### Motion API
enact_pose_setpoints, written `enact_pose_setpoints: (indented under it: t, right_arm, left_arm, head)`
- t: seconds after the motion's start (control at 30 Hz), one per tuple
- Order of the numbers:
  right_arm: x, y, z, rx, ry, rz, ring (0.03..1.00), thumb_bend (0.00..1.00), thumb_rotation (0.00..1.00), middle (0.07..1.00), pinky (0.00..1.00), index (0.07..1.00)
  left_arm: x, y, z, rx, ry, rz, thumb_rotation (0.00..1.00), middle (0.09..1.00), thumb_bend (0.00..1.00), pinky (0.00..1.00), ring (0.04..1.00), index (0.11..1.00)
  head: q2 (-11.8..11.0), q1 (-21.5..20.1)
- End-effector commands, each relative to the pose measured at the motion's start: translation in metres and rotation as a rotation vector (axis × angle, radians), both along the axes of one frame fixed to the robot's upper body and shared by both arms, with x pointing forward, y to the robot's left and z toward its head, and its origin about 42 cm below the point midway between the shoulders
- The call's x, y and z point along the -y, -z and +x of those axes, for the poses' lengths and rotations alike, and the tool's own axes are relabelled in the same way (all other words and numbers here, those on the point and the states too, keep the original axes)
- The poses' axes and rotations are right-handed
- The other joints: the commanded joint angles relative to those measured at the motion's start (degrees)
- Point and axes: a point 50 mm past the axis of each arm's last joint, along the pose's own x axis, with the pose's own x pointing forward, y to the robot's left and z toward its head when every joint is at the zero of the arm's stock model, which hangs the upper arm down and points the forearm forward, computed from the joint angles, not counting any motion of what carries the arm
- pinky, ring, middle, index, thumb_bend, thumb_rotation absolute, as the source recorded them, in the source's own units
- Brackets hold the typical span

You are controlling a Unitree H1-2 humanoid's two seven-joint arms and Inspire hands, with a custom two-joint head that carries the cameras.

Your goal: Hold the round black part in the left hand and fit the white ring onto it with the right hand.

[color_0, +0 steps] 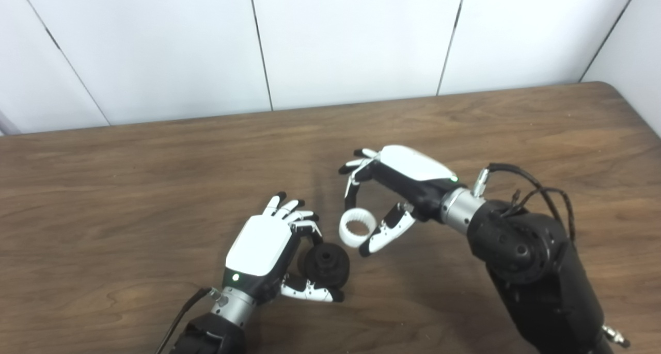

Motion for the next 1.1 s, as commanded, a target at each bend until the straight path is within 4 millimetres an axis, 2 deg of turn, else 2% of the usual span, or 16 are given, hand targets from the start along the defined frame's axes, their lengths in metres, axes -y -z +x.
enact_pose_setpoints:
  t: [0.0, 0.6, 1.07]
  right_arm:
    - [-0.006, -0.012, -0.003, 0.073, -0.009, 0.019, 0.992, 0.52, 0.13, 0.87, 1.0, 0.484]
    - [-0.02, 0.014, -0.004, 0.062, -0.013, 0.041, 1.0, 0.52, 0.13, 0.879, 1.0, 0.484]
    - [-0.021, 0.02, 0.001, 0.065, 0.0, 0.046, 1.0, 0.52, 0.13, 0.874, 1.0, 0.484]
  left_arm:
    - [0.001, -0.004, 0.001, 0.013, 0.004, 0.023, 0.06, 0.788, 0.52, 1.0, 0.902, 0.484]
    - [0.002, 0.0, 0.0, 0.013, 0.004, 0.018, 0.06, 0.788, 0.52, 1.0, 0.904, 0.484]
    - [0.005, 0.002, -0.001, 0.007, 0.0, 0.018, 0.06, 0.792, 0.52, 1.0, 0.906, 0.485]
  head:
    - [0.26, -0.16]
    - [0.1, -1.0]
    - [0.28, -0.66]
